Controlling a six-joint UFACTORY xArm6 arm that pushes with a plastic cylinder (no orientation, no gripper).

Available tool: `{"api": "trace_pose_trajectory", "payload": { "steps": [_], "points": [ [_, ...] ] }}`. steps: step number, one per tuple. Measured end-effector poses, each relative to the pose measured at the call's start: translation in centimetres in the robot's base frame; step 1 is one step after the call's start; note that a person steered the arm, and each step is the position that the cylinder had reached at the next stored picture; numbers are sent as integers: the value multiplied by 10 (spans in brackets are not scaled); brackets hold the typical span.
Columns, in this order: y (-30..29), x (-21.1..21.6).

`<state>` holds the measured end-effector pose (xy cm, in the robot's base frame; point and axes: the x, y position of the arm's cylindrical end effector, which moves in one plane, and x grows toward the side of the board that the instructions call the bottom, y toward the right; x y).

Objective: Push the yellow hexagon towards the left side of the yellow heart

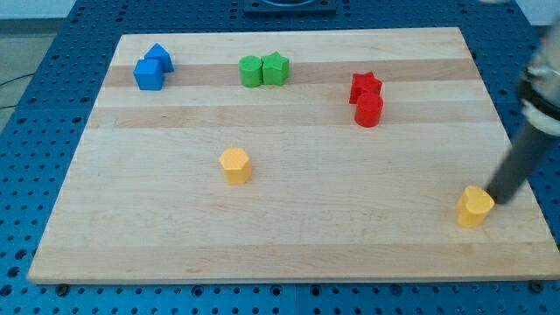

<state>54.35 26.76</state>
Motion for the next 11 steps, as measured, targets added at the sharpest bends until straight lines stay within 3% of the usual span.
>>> {"api": "trace_pose_trajectory", "payload": {
  "steps": [2, 3, 4, 5, 6, 7, 9, 10, 11],
  "points": [
    [-55, 4],
    [-37, -43],
    [-125, -96],
    [-237, -117],
    [-331, -104],
    [-380, -80],
    [-377, -43],
    [-315, -24],
    [-342, -64]
  ]
}}
